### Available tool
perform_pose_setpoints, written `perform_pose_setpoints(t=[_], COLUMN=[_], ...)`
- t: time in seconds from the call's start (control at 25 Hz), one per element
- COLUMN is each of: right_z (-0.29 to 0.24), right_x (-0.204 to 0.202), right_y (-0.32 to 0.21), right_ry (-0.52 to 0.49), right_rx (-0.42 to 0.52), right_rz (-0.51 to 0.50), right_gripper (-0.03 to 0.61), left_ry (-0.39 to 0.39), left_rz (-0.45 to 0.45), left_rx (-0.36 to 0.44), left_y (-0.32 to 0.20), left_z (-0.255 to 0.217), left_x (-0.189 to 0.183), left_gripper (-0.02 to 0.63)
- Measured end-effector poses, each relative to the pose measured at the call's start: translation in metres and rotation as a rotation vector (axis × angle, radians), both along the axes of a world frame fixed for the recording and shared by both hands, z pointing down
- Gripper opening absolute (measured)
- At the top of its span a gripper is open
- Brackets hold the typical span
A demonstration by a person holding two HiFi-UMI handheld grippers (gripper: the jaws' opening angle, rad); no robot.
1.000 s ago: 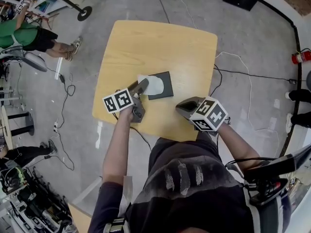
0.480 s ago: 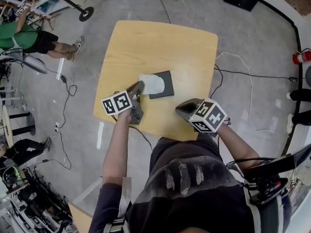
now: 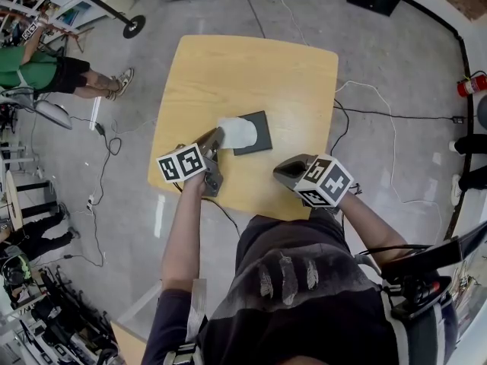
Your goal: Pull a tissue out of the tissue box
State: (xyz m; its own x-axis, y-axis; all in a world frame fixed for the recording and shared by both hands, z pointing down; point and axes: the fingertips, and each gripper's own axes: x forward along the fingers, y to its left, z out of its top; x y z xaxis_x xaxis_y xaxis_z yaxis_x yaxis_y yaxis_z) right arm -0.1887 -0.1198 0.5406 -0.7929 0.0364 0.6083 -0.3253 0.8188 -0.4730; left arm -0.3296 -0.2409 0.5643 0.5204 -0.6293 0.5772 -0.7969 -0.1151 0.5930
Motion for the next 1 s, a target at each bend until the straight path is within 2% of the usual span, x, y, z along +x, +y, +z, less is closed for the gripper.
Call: perform_pose_setpoints(t=[0.36, 0.72, 1.0], right_z=[0.001, 0.001, 0.0], right_x=[0.002, -0.003, -0.008], right_y=[0.003, 0.004, 0.004], right_ry=[0.003, 0.008, 0.006], right_rx=[0.002, 0.013, 0.018], right_rz=[-0.011, -0.029, -0.033], right_gripper=[-0.002, -0.002, -0.002], left_ry=[0.117, 0.146, 0.133], left_rz=[0.004, 0.005, 0.007], left_rx=[0.004, 0.054, 0.06], left_y=[0.001, -0.002, 0.001], left_z=[-0.019, -0.044, -0.048], left_x=[0.018, 0.02, 0.017], left_gripper=[0.003, 0.003, 0.003])
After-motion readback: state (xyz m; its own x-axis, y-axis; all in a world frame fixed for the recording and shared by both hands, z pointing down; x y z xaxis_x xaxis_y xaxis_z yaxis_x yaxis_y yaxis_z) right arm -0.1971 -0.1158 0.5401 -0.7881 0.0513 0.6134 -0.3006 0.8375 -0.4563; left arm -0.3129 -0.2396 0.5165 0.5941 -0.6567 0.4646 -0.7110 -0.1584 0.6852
